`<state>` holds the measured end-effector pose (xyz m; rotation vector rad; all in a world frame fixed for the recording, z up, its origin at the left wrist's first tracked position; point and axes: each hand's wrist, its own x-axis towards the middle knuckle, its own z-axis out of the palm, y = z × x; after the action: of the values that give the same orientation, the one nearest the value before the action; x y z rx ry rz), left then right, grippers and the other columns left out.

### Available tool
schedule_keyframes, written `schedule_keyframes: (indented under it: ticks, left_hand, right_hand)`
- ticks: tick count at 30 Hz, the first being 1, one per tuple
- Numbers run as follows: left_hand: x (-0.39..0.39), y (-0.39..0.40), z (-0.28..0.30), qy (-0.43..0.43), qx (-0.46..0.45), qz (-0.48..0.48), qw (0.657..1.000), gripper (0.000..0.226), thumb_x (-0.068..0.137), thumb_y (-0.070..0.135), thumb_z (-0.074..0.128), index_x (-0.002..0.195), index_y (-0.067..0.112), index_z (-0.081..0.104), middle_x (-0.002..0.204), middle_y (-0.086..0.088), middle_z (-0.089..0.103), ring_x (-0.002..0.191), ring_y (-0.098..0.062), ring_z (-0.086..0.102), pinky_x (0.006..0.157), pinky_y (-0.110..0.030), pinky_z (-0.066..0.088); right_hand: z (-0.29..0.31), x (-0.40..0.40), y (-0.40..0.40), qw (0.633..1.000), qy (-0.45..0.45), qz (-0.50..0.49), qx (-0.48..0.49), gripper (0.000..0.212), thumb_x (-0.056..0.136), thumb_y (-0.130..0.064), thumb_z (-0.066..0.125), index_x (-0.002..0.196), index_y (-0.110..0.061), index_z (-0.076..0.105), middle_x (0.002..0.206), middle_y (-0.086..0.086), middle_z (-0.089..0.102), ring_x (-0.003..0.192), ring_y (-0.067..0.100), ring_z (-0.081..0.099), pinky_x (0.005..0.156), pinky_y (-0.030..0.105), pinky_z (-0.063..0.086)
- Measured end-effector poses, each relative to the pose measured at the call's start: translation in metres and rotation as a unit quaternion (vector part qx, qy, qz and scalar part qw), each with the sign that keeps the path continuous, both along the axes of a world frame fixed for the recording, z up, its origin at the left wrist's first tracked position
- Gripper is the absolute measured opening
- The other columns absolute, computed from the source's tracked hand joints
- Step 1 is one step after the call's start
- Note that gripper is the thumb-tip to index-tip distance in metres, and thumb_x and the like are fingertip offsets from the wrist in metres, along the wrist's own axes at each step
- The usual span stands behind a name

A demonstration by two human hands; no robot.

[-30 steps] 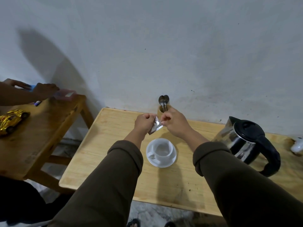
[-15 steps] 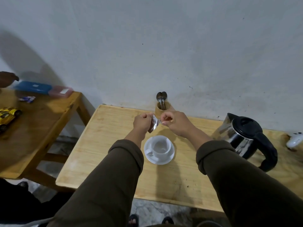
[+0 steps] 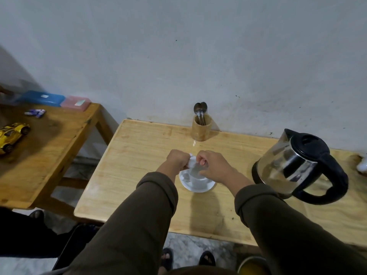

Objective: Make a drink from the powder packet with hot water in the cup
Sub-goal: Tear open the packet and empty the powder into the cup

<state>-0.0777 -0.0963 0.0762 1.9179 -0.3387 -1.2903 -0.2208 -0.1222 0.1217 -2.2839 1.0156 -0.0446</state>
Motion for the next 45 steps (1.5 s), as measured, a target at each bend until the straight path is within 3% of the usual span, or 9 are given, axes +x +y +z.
schedule_keyframes:
  ticks: [3,9,15,19,23,26,30,38,45]
  left_hand:
    - [-0.004,-0.001,-0.004,-0.004,0.035,-0.018,0.999,0.013,0.085,-0.001,0.054,0.076,-0.005,0.062,0.094,-0.023,0.069,0.095,-0.035,0.069,0.092,-0.048,0.057]
    - [-0.012,-0.001,0.013,0.016,0.063,-0.023,0.998,0.026,0.089,-0.008,0.046,0.064,-0.002,0.049,0.035,-0.009,0.059,0.058,-0.023,0.066,0.084,-0.039,0.057]
    - [-0.009,-0.002,0.015,0.05,0.042,-0.018,0.998,0.022,0.096,0.008,0.048,0.093,-0.01,0.06,0.076,-0.02,0.066,0.06,-0.024,0.066,0.049,-0.024,0.059]
    - [-0.006,-0.005,0.005,0.001,0.036,-0.032,0.999,0.056,0.09,0.045,0.055,0.109,-0.006,0.064,0.103,-0.02,0.072,0.09,-0.034,0.073,0.087,-0.039,0.06]
    - [-0.006,-0.003,0.003,-0.054,0.037,-0.064,0.996,0.056,0.087,0.053,0.054,0.093,-0.001,0.069,0.09,-0.017,0.077,0.097,-0.033,0.072,0.095,-0.038,0.056]
    - [-0.009,0.0,0.008,-0.092,0.046,-0.085,0.991,0.05,0.09,0.052,0.052,0.075,0.006,0.066,0.058,-0.003,0.073,0.097,-0.029,0.073,0.099,-0.034,0.053]
    - [-0.008,-0.001,0.008,-0.131,0.033,-0.113,0.984,0.048,0.091,0.051,0.049,0.071,0.012,0.065,0.101,-0.013,0.076,0.104,-0.029,0.07,0.104,-0.035,0.048]
    - [-0.009,0.001,0.01,-0.177,0.048,-0.151,0.971,0.05,0.093,0.052,0.045,0.063,0.014,0.059,0.066,0.0,0.062,0.104,-0.029,0.069,0.103,-0.035,0.047]
    - [-0.01,0.001,0.011,-0.174,0.047,-0.141,0.974,0.051,0.092,0.053,0.047,0.06,0.015,0.056,0.059,0.003,0.058,0.102,-0.026,0.07,0.104,-0.035,0.047]
  right_hand:
    - [-0.011,-0.001,0.005,1.0,0.005,-0.022,0.001,0.021,0.074,-0.004,0.066,0.094,-0.007,0.062,0.087,0.0,0.051,0.079,0.016,0.048,0.069,0.023,0.039]
    - [-0.022,-0.002,0.005,0.998,-0.012,-0.053,-0.015,0.014,0.083,-0.007,0.058,0.094,-0.007,0.067,0.085,0.004,0.055,0.079,0.016,0.049,0.073,0.026,0.042]
    - [-0.027,-0.008,0.001,0.994,-0.032,-0.102,0.006,0.009,0.085,-0.011,0.062,0.09,-0.005,0.066,0.082,0.006,0.058,0.078,0.018,0.051,0.07,0.023,0.038]
    - [-0.026,-0.009,-0.002,0.99,-0.033,-0.133,0.031,0.011,0.085,-0.012,0.062,0.078,-0.018,0.056,0.077,0.003,0.057,0.074,0.019,0.05,0.068,0.022,0.035]
    - [-0.028,-0.01,-0.002,0.988,-0.031,-0.148,0.044,0.005,0.085,-0.012,0.063,0.083,-0.016,0.062,0.076,0.003,0.056,0.074,0.019,0.049,0.068,0.021,0.035]
    - [-0.027,-0.01,-0.003,0.986,-0.033,-0.156,0.057,0.013,0.085,-0.012,0.063,0.076,-0.019,0.056,0.076,0.003,0.056,0.073,0.019,0.049,0.067,0.021,0.035]
    - [-0.025,-0.009,-0.004,0.984,-0.038,-0.163,0.061,0.022,0.084,-0.01,0.064,0.069,-0.02,0.052,0.067,-0.001,0.052,0.071,0.019,0.048,0.064,0.02,0.036]
    - [-0.021,-0.006,-0.005,0.987,-0.014,-0.156,0.046,0.043,0.085,-0.01,0.063,0.054,-0.025,0.037,0.058,-0.005,0.044,0.068,0.02,0.045,0.051,0.017,0.032]
    - [-0.019,-0.004,-0.005,0.987,0.003,-0.155,0.03,0.043,0.085,-0.01,0.061,0.054,-0.023,0.035,0.059,-0.006,0.042,0.069,0.02,0.045,0.053,0.025,0.033]
